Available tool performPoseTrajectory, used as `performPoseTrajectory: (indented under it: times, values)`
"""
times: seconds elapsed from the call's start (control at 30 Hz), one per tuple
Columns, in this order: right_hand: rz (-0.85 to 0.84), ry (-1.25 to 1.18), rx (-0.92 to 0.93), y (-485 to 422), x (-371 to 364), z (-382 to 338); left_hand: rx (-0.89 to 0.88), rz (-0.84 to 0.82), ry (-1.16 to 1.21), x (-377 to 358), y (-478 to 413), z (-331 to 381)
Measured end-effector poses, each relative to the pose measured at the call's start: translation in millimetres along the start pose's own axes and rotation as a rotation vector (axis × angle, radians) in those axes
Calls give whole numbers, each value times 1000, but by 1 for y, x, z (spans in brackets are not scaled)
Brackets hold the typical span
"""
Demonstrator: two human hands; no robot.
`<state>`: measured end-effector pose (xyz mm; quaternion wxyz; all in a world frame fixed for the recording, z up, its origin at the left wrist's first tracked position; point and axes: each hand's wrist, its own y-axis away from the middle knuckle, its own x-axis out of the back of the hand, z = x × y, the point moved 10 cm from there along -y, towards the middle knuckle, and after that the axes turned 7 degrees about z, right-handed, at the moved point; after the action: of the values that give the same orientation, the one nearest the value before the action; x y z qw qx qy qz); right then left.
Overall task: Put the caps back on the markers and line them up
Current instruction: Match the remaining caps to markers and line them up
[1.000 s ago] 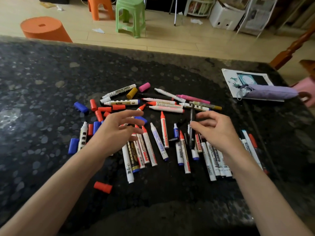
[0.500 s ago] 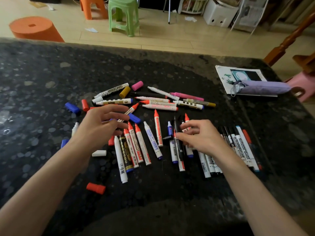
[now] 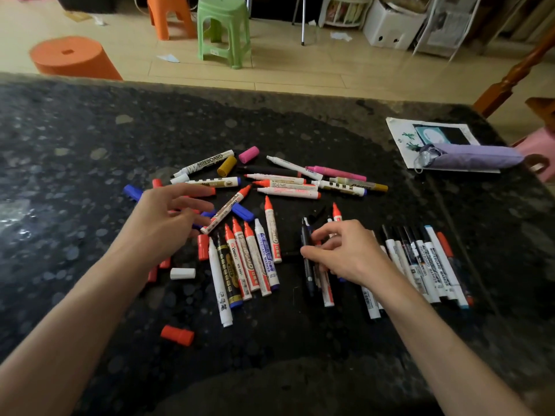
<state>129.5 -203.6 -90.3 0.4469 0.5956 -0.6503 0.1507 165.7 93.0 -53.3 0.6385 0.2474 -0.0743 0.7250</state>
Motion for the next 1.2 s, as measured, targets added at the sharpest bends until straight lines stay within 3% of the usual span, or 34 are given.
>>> performPoseTrajectory:
  times: [0.27, 0.5, 0.7, 0.87, 1.2]
  values:
    - [58, 155, 48, 6, -6, -17, 95, 151, -36, 52, -22, -28]
    - [187, 235, 81, 3, 2, -22, 115, 178, -9, 68, -24, -29]
    - [133, 209, 85, -2, -1, -22, 94, 154, -46, 70, -26, -31]
    - [260, 81, 37, -8, 35, -8, 61, 128, -63, 63, -26, -28]
    - [106, 156, 40, -4, 15, -1, 39, 94, -81, 48, -26, -24]
